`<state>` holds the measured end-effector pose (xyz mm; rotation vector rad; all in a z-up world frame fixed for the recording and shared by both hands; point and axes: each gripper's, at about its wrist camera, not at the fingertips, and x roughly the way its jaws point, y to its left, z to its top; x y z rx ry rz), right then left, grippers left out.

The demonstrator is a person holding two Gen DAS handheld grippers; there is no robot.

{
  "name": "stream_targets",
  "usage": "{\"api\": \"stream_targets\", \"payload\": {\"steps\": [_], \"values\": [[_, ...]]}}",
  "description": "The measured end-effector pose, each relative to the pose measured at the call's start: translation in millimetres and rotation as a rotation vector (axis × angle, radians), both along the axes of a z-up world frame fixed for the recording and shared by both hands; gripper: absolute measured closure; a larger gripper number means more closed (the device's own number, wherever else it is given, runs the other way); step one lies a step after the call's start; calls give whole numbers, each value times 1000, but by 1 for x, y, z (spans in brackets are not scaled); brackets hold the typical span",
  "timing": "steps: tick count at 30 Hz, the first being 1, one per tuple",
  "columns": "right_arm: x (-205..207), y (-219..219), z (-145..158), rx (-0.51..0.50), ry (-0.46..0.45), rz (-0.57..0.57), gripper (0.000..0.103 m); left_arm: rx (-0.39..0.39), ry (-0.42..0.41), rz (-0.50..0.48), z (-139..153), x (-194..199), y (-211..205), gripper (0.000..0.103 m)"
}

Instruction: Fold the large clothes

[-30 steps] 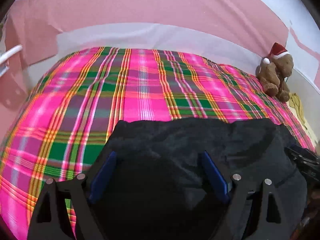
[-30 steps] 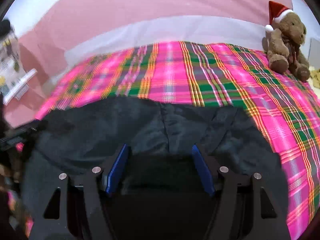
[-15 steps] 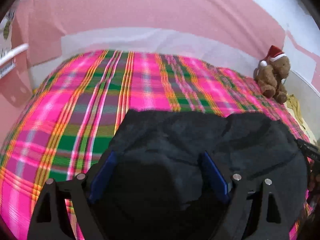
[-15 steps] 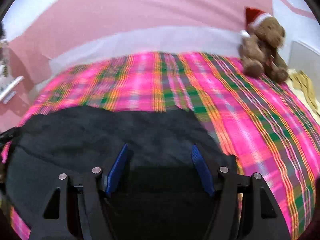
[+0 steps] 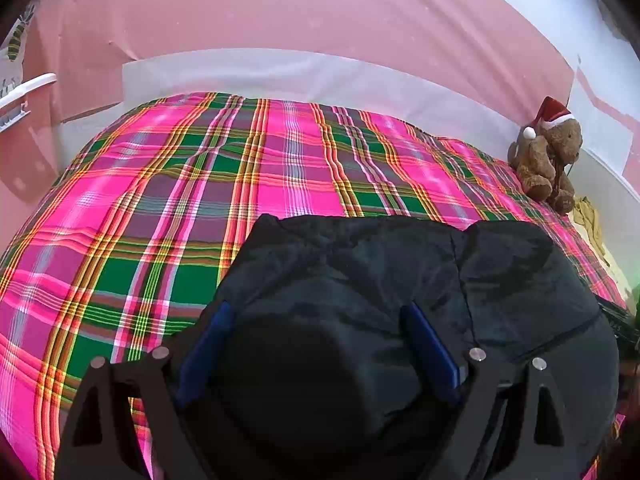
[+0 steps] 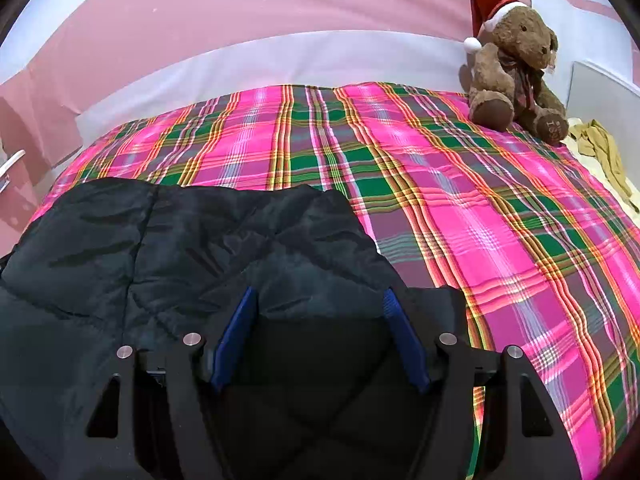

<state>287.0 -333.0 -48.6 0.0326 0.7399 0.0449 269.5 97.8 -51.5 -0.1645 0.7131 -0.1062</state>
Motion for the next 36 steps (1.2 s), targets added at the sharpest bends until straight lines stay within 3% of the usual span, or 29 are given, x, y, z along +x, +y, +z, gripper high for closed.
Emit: {"api": "stream_targets", "payload": {"steps": [7, 11, 18, 23, 36], "values": [[4, -1, -3, 10, 12, 4, 37, 1, 12, 2, -2, 3, -1, 12], [5, -2, 3, 11, 37, 1, 37, 39, 34, 11, 8, 3, -3, 13], [-44, -10, 41, 24, -14, 29, 37, 33, -46, 0, 34, -40, 5, 14], [-47, -22, 11, 28, 53, 23, 37, 9, 2, 30, 4, -40, 14, 13], [-40, -21, -2, 40, 77, 4, 37, 65, -2, 49, 7, -42, 5, 13]]}}
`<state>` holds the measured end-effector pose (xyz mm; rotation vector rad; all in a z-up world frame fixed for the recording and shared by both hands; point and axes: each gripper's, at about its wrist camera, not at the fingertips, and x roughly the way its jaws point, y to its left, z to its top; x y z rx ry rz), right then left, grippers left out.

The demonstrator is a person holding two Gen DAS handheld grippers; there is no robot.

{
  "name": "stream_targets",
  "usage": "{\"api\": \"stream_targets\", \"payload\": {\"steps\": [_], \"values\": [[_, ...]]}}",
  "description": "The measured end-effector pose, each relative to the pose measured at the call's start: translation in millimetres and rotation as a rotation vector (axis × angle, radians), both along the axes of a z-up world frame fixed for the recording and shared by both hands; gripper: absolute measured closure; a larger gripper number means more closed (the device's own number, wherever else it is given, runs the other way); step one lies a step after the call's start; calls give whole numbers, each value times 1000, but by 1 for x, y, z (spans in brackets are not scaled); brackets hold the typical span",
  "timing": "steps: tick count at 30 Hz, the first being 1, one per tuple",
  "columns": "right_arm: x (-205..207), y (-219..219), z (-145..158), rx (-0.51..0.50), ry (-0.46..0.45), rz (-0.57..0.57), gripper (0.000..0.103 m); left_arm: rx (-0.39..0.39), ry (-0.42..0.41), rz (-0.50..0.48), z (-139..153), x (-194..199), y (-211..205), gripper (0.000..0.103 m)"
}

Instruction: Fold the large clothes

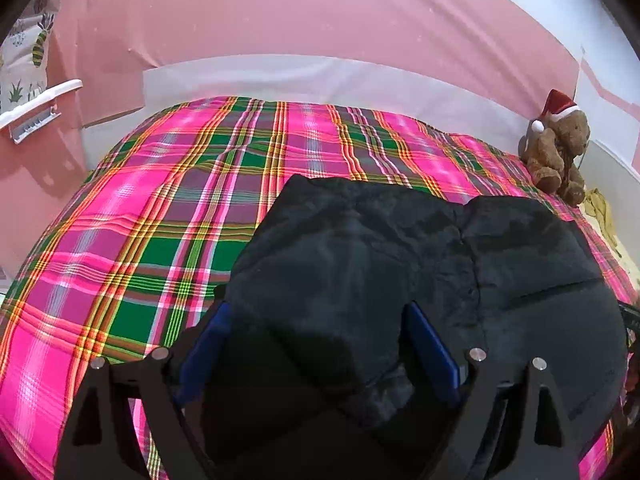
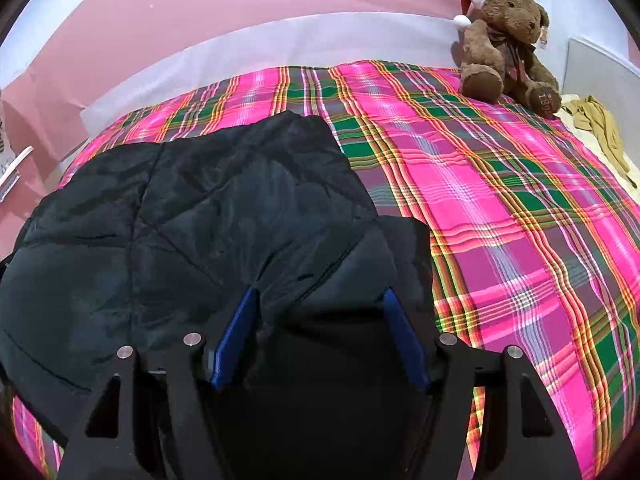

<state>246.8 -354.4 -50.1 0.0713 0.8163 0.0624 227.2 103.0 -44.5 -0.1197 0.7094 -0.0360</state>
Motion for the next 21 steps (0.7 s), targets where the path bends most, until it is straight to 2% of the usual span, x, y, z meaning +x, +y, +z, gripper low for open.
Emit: {"api": "stream_targets", "payload": {"steps": [11, 16, 21], "values": [[-23, -1, 32, -6, -32, 0, 37, 63, 15, 28, 19, -19, -7, 14], [-37, 1, 44, 8, -61, 28, 37, 67, -8, 26, 33, -26, -11, 14], [-36, 8, 48, 9, -77, 56, 37, 56, -6, 19, 37, -18, -18, 15]]}}
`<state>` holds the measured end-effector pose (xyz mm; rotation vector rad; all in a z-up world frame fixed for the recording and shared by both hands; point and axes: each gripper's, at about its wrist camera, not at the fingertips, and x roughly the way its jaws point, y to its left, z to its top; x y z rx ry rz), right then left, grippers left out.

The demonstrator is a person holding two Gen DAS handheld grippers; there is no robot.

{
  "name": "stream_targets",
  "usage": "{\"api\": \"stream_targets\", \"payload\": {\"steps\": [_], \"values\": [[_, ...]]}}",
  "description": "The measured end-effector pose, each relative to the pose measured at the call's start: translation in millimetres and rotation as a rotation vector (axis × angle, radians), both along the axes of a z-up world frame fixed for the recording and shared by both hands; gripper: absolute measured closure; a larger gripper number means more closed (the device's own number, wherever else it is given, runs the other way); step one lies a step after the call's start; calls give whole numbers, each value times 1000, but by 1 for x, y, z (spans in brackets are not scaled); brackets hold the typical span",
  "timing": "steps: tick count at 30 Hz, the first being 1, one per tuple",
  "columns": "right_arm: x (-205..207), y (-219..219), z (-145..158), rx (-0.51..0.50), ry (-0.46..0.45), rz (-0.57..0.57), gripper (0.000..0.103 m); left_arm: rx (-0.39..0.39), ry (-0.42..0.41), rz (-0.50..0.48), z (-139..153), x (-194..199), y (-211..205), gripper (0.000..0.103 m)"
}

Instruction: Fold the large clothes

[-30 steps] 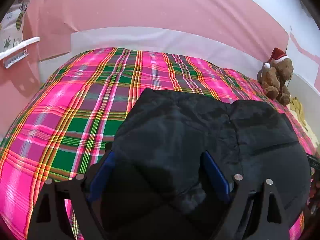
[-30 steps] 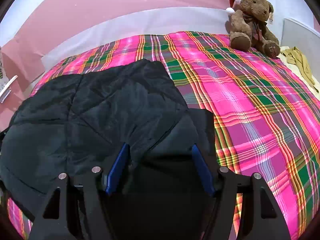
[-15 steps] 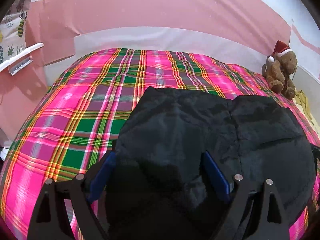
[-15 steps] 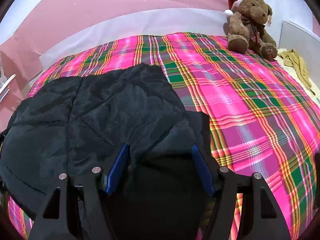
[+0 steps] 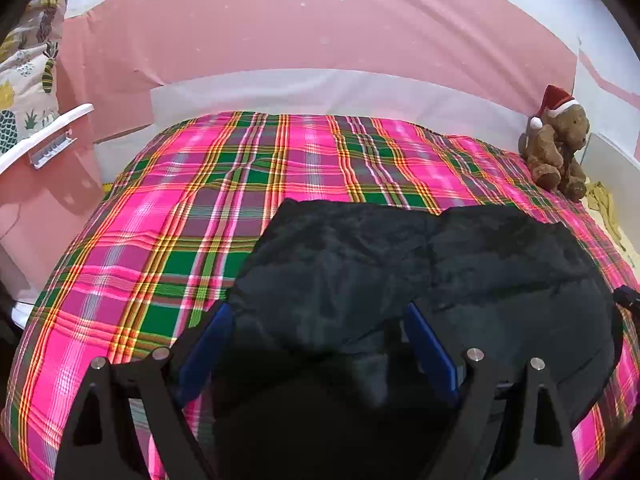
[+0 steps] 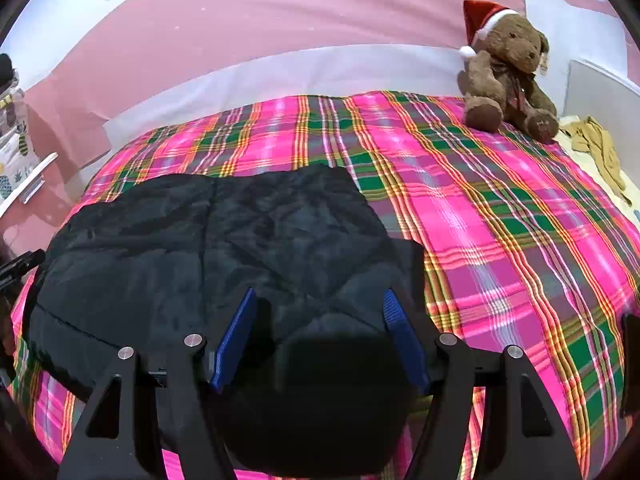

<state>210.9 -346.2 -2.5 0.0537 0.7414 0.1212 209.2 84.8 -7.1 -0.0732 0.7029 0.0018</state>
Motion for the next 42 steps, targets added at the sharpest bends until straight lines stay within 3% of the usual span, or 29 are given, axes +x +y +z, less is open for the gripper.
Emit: {"api": "stream_targets", "payload": {"steps": [7, 15, 19, 26, 42], "values": [[35, 26, 8, -5, -5, 54, 37, -10, -10, -28, 15, 45, -16, 15], [108, 38, -15, -9, 111, 48, 37, -24, 129, -10, -32, 109, -14, 15], [132, 28, -44, 17, 210, 31, 37, -73, 124, -7, -46, 109, -10, 14], [133, 28, -55, 1, 212, 27, 37, -42, 125, -3, -51, 112, -15, 14], [132, 29, -51, 0, 193, 11, 37, -18, 123, 1, -48, 113, -15, 14]]}}
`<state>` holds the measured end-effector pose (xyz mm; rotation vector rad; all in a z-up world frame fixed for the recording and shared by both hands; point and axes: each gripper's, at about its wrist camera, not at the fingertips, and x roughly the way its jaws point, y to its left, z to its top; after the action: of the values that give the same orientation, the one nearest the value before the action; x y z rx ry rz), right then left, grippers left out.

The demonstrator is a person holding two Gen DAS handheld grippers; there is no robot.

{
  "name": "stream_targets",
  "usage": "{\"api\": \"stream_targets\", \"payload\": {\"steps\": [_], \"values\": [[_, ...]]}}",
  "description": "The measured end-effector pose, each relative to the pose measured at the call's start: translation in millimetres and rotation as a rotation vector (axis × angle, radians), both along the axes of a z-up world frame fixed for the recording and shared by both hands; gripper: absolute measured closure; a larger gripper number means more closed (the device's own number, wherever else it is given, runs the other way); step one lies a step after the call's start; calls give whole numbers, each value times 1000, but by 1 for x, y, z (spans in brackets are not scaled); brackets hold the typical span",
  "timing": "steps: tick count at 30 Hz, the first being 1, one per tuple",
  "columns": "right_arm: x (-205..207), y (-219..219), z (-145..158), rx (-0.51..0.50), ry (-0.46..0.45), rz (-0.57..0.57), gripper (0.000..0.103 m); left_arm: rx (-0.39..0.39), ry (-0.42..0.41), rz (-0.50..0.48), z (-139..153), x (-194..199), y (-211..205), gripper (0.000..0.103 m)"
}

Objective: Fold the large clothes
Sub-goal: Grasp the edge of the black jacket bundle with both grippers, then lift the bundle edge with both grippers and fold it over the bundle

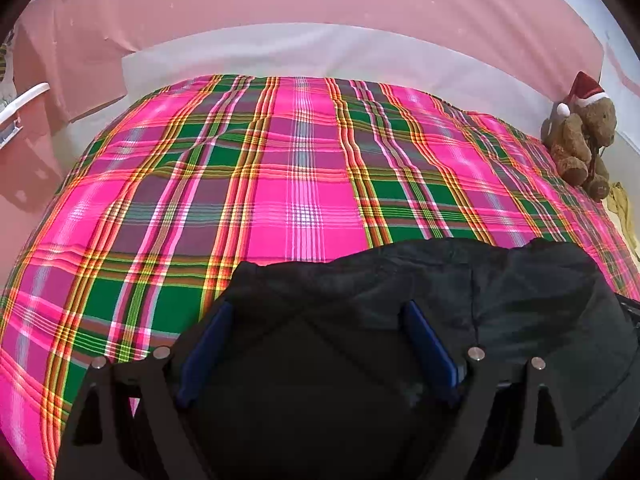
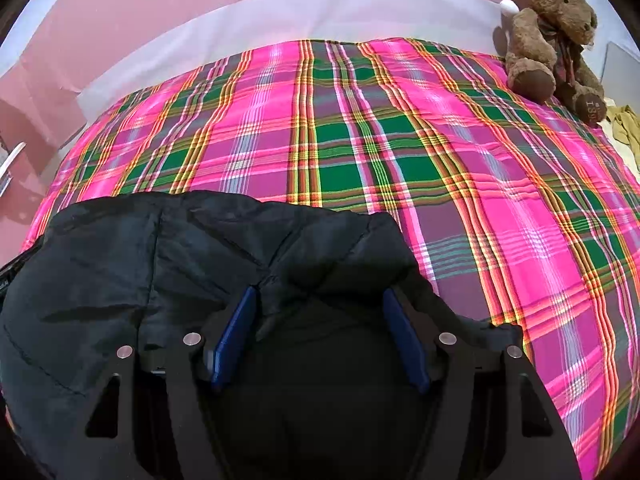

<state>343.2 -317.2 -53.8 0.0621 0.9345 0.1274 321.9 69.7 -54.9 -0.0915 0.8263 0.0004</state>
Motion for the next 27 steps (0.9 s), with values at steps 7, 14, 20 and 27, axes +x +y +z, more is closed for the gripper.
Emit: {"api": "stream_targets", "payload": {"steps": [7, 14, 20, 27], "values": [[-33, -15, 45, 36, -73, 16, 37, -40, -65, -12, 42, -31, 23, 14], [-89, -59, 46, 93, -80, -15, 37, -84, -47, 2, 36, -81, 79, 14], [-113, -87, 10, 200, 1, -64, 35, -144, -6, -4, 7, -103, 88, 14], [-122, -94, 6, 291, 31, -66, 35, -215, -10, -10, 0, -116, 90, 13]]}}
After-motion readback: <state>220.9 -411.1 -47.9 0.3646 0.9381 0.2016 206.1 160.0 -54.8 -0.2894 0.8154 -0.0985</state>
